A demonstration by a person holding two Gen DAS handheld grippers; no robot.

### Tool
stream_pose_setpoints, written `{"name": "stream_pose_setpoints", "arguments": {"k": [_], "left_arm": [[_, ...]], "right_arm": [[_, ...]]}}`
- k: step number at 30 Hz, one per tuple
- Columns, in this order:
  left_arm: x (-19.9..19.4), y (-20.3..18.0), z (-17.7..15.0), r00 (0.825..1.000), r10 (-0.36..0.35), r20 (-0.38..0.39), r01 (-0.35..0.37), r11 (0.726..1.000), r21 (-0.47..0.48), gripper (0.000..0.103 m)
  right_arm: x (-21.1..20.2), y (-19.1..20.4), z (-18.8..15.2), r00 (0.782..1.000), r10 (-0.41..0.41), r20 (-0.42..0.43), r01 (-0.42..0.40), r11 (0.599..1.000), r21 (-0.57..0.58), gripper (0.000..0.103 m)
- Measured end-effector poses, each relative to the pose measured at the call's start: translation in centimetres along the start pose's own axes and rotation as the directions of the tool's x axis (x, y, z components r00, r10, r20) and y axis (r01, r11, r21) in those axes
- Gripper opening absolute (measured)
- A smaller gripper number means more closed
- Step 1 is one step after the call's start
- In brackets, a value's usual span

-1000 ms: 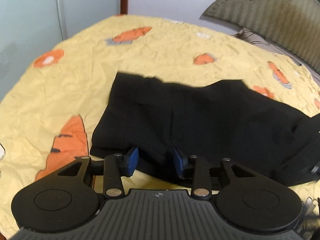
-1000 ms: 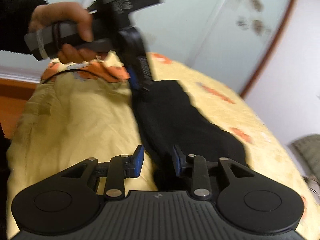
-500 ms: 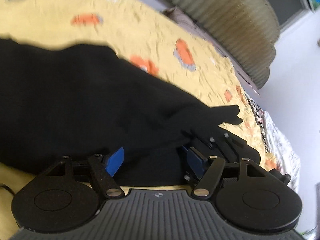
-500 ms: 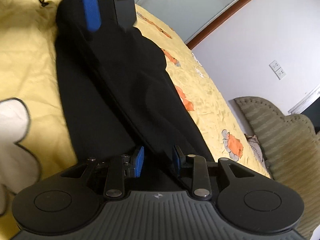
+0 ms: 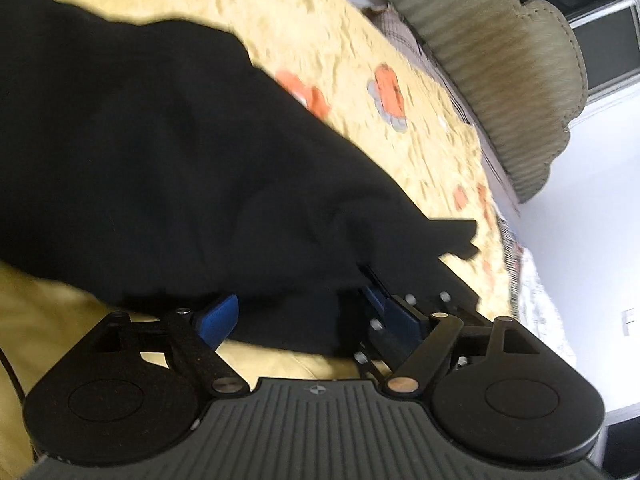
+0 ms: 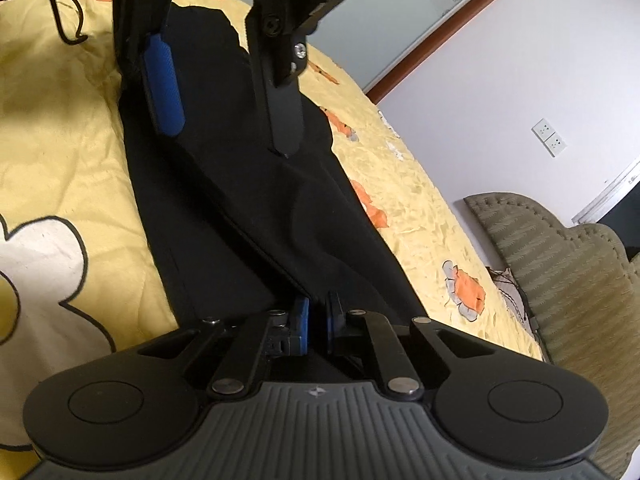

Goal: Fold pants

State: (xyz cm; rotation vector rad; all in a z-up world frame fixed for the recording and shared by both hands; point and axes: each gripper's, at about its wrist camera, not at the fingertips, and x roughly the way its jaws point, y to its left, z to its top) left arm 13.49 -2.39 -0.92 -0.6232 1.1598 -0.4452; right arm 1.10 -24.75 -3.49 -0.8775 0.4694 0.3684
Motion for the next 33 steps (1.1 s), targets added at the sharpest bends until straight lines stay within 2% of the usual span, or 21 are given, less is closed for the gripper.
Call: {"name": "stream_pose_setpoints", "arguments": {"k": [2,4,6,8,10,13,16,18,22,24,25,26,29,33], "left_arm": [[0.0,0.3,0.0,1.000,-0.020,-0.017,0.019,0.999,-0.029,0.081],[-0.8,0.2,0.2,0.999,-0.012,0.033,0.013,1.000,-0.007,0.081],[-1.9,0.0,0.6,0.994,0.029,0.108,-0.033,0.999,0.040,0.082],[-2.7,-0.5,1.0,0.984,0.077,0.163,-0.095,0.990,0.105,0.083],[-3.0,-0.4,1.4,0.985,0.079,0.156,-0.098,0.988,0.116,0.083],[-2.9,0.7,1.9,0.996,0.022,0.088,-0.027,0.998,0.055,0.084],[-2.7,1.4,1.9,0.996,0.029,0.085,-0.031,0.999,0.021,0.084],[-2.8,1.5,1.7,0.996,0.027,0.082,-0.029,0.999,0.022,0.084],[-3.3,1.3,1.7,0.997,-0.010,0.078,0.009,1.000,0.018,0.084],[-3.6,1.1,1.8,0.994,0.002,0.111,-0.005,1.000,0.029,0.084],[-3.8,0.9,1.9,0.992,0.008,0.129,-0.013,0.999,0.035,0.084],[-4.1,0.9,2.0,0.990,0.012,0.138,-0.017,0.999,0.037,0.084],[-4.8,1.0,2.4,0.988,0.008,0.156,-0.015,0.999,0.041,0.084],[-5.4,1.3,2.9,0.979,0.046,0.197,-0.056,0.997,0.050,0.085]], "right_arm": [[-0.3,0.2,0.2,1.000,0.006,0.000,-0.006,1.000,-0.009,0.006],[-1.2,0.7,0.4,1.000,0.018,-0.001,-0.018,0.999,-0.031,0.006],[-2.0,1.3,0.4,0.999,0.039,-0.003,-0.039,0.998,-0.048,0.002],[-2.5,1.6,0.3,0.998,0.064,-0.003,-0.064,0.997,-0.051,0.002],[-3.0,2.1,0.2,0.997,0.082,-0.014,-0.083,0.995,-0.054,0.002],[-2.9,2.2,0.1,0.999,0.038,0.004,-0.038,0.998,-0.042,0.002],[-1.9,2.7,0.2,0.999,-0.042,0.007,0.043,0.993,-0.110,0.012],[-0.6,3.5,0.4,0.998,-0.064,-0.013,0.060,0.981,-0.184,0.031],[1.0,4.2,0.7,0.996,-0.090,0.001,0.088,0.967,-0.241,0.032],[1.5,3.3,1.3,0.998,-0.066,-0.001,0.065,0.983,-0.171,0.029],[1.8,2.8,1.4,0.999,-0.051,-0.006,0.050,0.990,-0.133,0.021],[2.0,2.5,1.5,0.999,-0.034,-0.007,0.033,0.994,-0.108,0.003],[1.2,3.5,1.7,1.000,-0.006,-0.011,0.004,0.990,-0.140,0.003],[-1.4,4.8,1.7,0.998,0.055,-0.014,-0.056,0.984,-0.172,0.003]]}}
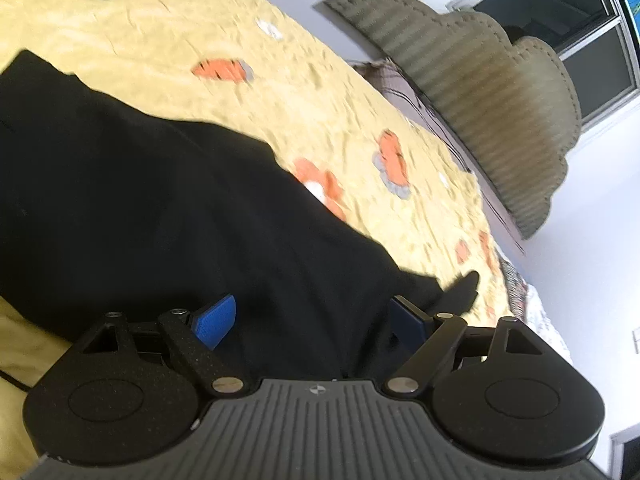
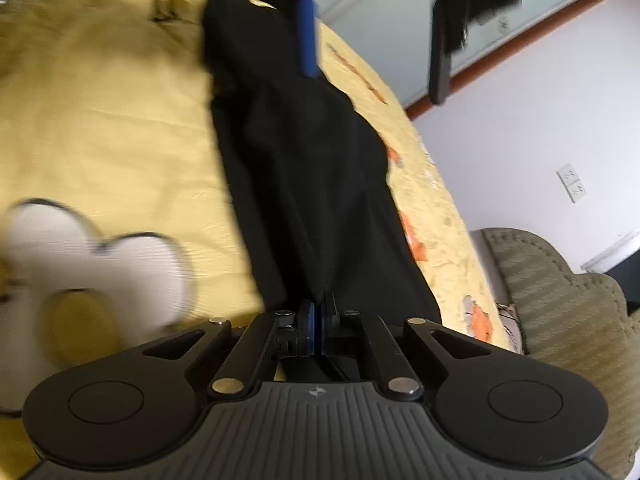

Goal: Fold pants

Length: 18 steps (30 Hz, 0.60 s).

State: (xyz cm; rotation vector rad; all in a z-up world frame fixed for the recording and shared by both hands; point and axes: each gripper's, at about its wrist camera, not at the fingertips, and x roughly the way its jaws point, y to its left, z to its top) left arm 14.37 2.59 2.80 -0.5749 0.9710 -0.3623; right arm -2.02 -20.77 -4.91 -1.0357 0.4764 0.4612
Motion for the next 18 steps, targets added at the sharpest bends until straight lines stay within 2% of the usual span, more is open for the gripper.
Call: {"name": "stream_pose_setpoints", "arguments": {"k": [5,8,11,13,14,15,18], "left_arm": [[1.2,-0.3,0.1,1.000,0.003,-0.029,-0.003,1.000,0.000,0.085],[2.6,-1.7,-0.4,0.999,0.010,-0.048,-0.007,0.998,0.062,0.085],[4.2,-3.2,-1.3,0.996,0.001,-0.089,0.012,0.989,0.150,0.085],[5.1,-4.1,-2.2,0.994,0.011,-0.105,0.012,0.976,0.220,0.085],[5.6,-4.7,-2.7,0.994,0.017,-0.106,0.012,0.963,0.268,0.085],[5.9,-5.1,-3.2,0.994,0.026,-0.106,0.008,0.951,0.309,0.085],[7.8,-6.2,-4.7,0.991,0.085,-0.107,-0.031,0.904,0.426,0.085]], "right_arm": [[-0.9,0.9,0.3,1.000,0.026,-0.008,-0.026,1.000,0.001,0.002],[-0.4,0.5,0.1,0.999,0.046,-0.010,-0.046,0.997,0.061,0.005],[-0.8,0.3,-0.4,1.000,-0.002,0.003,0.002,0.998,0.057,0.014],[-2.1,-1.3,-1.3,1.000,0.003,0.018,-0.006,0.990,0.140,0.015],[-2.5,-2.3,-1.9,1.000,0.009,0.019,-0.013,0.979,0.203,0.015],[-2.9,-4.1,-3.0,1.000,0.010,0.011,-0.013,0.949,0.314,0.015],[-2.4,-7.8,-6.5,0.997,-0.042,-0.067,0.070,0.852,0.518,0.015]]}}
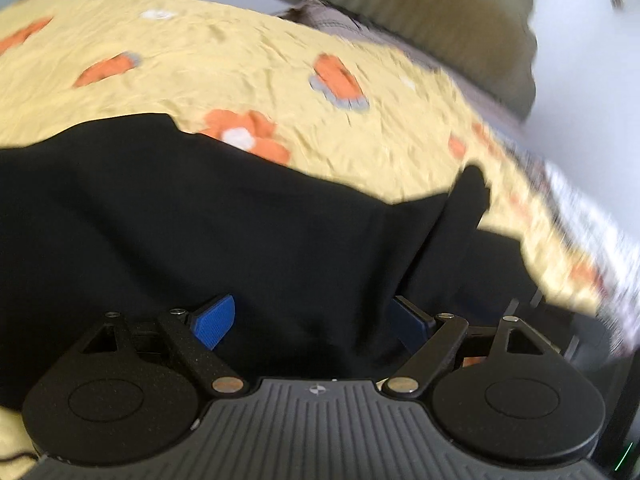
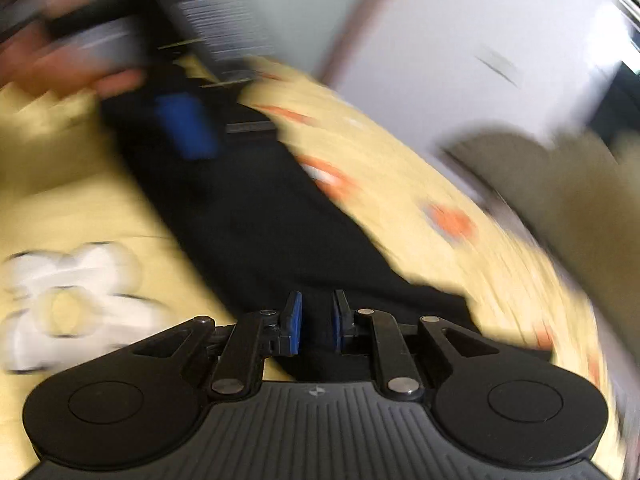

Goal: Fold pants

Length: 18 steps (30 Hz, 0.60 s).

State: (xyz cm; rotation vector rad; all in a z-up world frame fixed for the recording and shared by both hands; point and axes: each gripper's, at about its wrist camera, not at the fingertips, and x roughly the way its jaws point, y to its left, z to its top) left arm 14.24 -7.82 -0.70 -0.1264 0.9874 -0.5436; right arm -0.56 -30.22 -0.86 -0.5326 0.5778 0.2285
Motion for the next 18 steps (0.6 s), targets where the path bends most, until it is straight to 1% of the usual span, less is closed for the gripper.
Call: {"name": "stream_pose_setpoints", "arguments": {"k": [1,2,3,4,5,7,8,9,10,11,12,13,14,15,16,17,18], "left_arm": [[0.8,-0.3,-0.3,1.000,0.017,-0.020,-0.016,0.999,0.029,0.085],[1.3,-0.3,-0.6,0.999,0.033,-0.040,-0.031,0.999,0.042,0.085],[1.7,-0.3,-0.8,0.998,0.043,-0.052,-0.041,0.998,0.045,0.085],[1.5,-0.3,-1.1,0.998,0.041,-0.039,-0.039,0.998,0.047,0.085],[1.4,-0.3,-1.2,0.999,0.037,-0.023,-0.036,0.998,0.051,0.085],[1.3,-0.4,-1.1,0.999,0.031,-0.013,-0.030,0.998,0.062,0.085],[1.5,-0.7,-1.0,0.999,0.029,-0.015,-0.028,0.997,0.066,0.085],[1.7,-0.8,-1.1,0.999,0.029,-0.018,-0.027,0.997,0.070,0.086],[2.0,-1.0,-1.2,0.999,0.031,-0.023,-0.030,0.997,0.075,0.086],[2.2,-1.2,-1.3,0.999,0.037,-0.027,-0.034,0.996,0.083,0.086],[2.4,-1.4,-1.5,0.999,0.046,-0.027,-0.044,0.995,0.094,0.087],[2.5,-1.6,-1.7,0.998,0.058,-0.019,-0.055,0.993,0.109,0.088],[2.5,-1.8,-1.9,0.998,0.064,-0.012,-0.062,0.990,0.124,0.089],[2.5,-2.1,-2.2,0.998,0.069,-0.008,-0.068,0.988,0.142,0.091],[2.6,-2.3,-2.4,0.997,0.075,-0.007,-0.073,0.985,0.159,0.092],[2.7,-2.4,-2.4,0.997,0.079,-0.004,-0.077,0.982,0.171,0.092],[2.7,-2.5,-2.5,0.997,0.082,-0.003,-0.080,0.980,0.182,0.093]], "right_arm": [[0.6,-1.3,-0.5,0.999,-0.009,-0.034,0.012,0.998,0.060,0.015],[1.7,-2.8,-1.2,0.993,0.037,-0.109,-0.022,0.990,0.139,0.015],[2.4,-4.0,-2.1,0.982,0.105,-0.159,-0.071,0.976,0.207,0.016],[1.9,-4.8,-2.5,0.987,0.116,-0.108,-0.086,0.966,0.244,0.016],[1.7,-5.7,-2.7,0.988,0.118,-0.099,-0.086,0.956,0.280,0.016],[1.2,-8.8,-3.0,0.996,0.035,-0.077,-0.002,0.921,0.390,0.017],[1.2,-10.9,-3.3,0.999,-0.008,-0.052,0.031,0.888,0.459,0.024],[1.5,-13.4,-3.7,0.999,-0.046,-0.022,0.051,0.836,0.546,0.035],[2.0,-15.7,-4.3,0.996,-0.084,-0.003,0.067,0.781,0.621,0.041],[2.6,-18.4,-5.0,0.993,-0.116,0.015,0.072,0.705,0.706,0.046],[3.5,-20.7,-5.8,0.993,-0.111,0.039,0.041,0.633,0.773,0.046],[4.6,-23.1,-6.8,0.994,-0.078,0.075,-0.021,0.546,0.837,0.046],[5.8,-24.4,-7.3,0.993,-0.057,0.100,-0.061,0.478,0.876,0.046],[6.9,-25.8,-8.3,0.991,-0.038,0.129,-0.105,0.378,0.920,0.046],[7.9,-26.7,-9.2,0.989,-0.033,0.141,-0.126,0.288,0.949,0.046],[8.1,-26.7,-10.0,0.990,-0.026,0.141,-0.131,0.240,0.962,0.046],[8.7,-26.9,-10.4,0.992,-0.024,0.125,-0.118,0.198,0.973,0.046]]}}
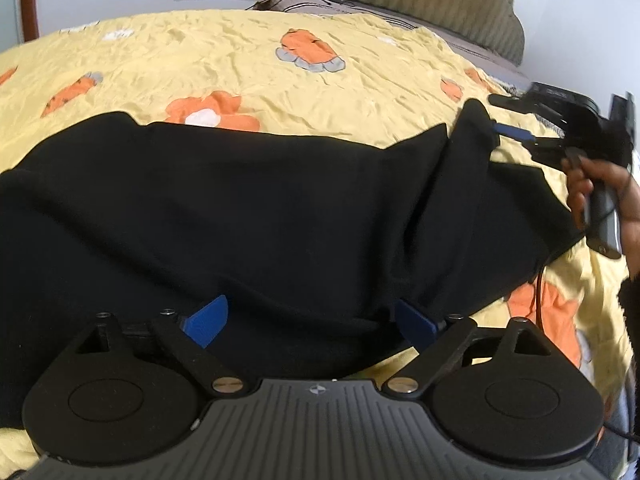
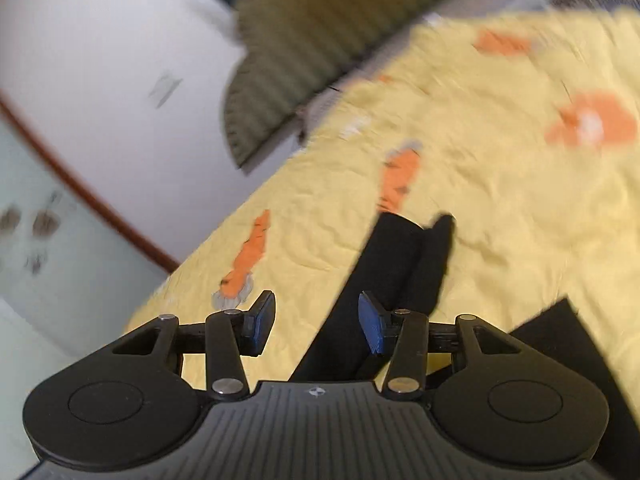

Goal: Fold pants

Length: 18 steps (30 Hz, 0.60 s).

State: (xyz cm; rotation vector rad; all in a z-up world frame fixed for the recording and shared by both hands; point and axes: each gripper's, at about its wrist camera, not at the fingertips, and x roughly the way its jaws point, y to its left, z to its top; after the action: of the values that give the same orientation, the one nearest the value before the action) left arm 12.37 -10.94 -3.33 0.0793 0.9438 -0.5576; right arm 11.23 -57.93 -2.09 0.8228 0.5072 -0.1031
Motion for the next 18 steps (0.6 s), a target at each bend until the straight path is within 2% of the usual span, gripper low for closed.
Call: {"name": "stream_pose_setpoints", "arguments": {"k": [1,5,8,11,14,18], "left_arm": [[0.0,-0.1,-0.1,1.000,0.000,0.000,0.000,1.000,0.008,0.094],[0.3,0.1,0.1,1.000,-0.019,-0.006,0.019,1.000,0.002,0.097],[0.4,0.2,0.2,1.000,-0.030,-0.007,0.030,0.999,-0.010,0.099],[0.6,-0.1,0.1,1.000,-0.024,-0.005,0.024,1.000,0.001,0.100],[0.7,-0.4,0.0,1.000,-0.013,-0.003,0.013,1.000,0.019,0.100],[0.8,-0.5,0.0,1.000,-0.007,-0.004,0.007,1.000,0.028,0.100]], "right_arm": [[0.3,-0.3,-0.3,1.000,-0.028,0.000,0.028,0.999,0.028,0.046],[-0.2,-1.6,-2.0,1.000,-0.024,-0.015,0.025,0.993,0.112,0.046],[-0.4,-2.0,-2.4,1.000,0.027,-0.012,-0.025,0.988,0.156,0.046],[0.0,-2.7,-1.9,1.000,0.025,-0.006,-0.023,0.981,0.195,0.046],[1.2,-3.7,-0.9,0.999,0.009,0.044,-0.021,0.965,0.263,0.046],[3.2,-5.6,0.6,0.992,0.025,0.123,-0.070,0.922,0.380,0.044]]}}
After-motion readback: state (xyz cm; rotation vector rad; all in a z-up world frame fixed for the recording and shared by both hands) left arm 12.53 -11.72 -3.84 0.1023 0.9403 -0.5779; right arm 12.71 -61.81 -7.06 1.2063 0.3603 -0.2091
